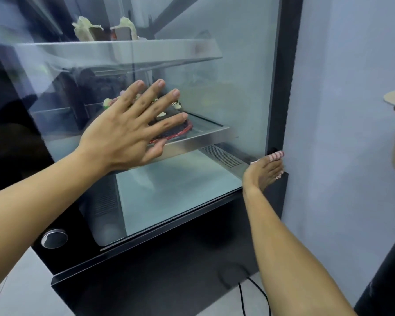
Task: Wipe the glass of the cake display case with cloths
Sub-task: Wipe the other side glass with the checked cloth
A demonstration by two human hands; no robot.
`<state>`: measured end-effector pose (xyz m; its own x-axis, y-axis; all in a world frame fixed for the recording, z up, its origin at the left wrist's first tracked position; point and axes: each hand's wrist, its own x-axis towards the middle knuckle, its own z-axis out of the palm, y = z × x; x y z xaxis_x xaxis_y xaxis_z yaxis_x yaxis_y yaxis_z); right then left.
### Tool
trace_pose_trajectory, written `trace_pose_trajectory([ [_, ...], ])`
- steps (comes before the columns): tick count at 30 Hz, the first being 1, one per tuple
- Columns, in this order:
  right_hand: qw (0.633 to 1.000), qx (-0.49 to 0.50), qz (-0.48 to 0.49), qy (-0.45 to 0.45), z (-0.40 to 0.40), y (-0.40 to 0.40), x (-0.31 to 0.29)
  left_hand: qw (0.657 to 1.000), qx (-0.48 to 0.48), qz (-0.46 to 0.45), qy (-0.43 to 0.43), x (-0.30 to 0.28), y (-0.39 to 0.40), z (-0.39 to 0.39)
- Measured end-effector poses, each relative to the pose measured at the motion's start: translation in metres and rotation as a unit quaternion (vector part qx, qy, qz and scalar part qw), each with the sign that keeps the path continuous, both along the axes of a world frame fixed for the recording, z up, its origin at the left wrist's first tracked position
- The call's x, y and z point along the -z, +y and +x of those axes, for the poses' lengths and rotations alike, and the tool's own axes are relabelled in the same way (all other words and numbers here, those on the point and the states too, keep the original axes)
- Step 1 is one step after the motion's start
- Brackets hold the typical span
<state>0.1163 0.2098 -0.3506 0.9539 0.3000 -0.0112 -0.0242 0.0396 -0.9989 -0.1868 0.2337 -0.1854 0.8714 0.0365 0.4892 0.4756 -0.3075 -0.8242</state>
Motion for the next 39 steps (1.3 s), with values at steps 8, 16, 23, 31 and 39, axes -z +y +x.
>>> trace_pose_trajectory([
  [8,0.999,-0.003,-0.004,-0.053,-0.001,0.010,0.016,1.000,-0.003,0.000,0.003,0.001,-0.003,0.001],
  [16,0.952,-0.084,-0.046,-0.291,0.047,-0.002,0.063,1.000,-0.004,0.005,-0.003,0.001,-0.001,0.000],
  [23,0.880,-0.084,-0.048,-0.464,-0.024,-0.004,0.077,1.000,-0.025,0.011,0.008,0.001,-0.002,-0.001],
  [31,0.725,-0.174,0.025,-0.666,-0.231,-0.021,0.093,0.999,-0.030,-0.006,0.020,-0.001,-0.006,-0.002],
  [39,0.848,-0.118,-0.050,-0.514,-0.102,-0.015,0.086,0.992,-0.015,-0.020,0.126,-0.010,-0.005,-0.053],
])
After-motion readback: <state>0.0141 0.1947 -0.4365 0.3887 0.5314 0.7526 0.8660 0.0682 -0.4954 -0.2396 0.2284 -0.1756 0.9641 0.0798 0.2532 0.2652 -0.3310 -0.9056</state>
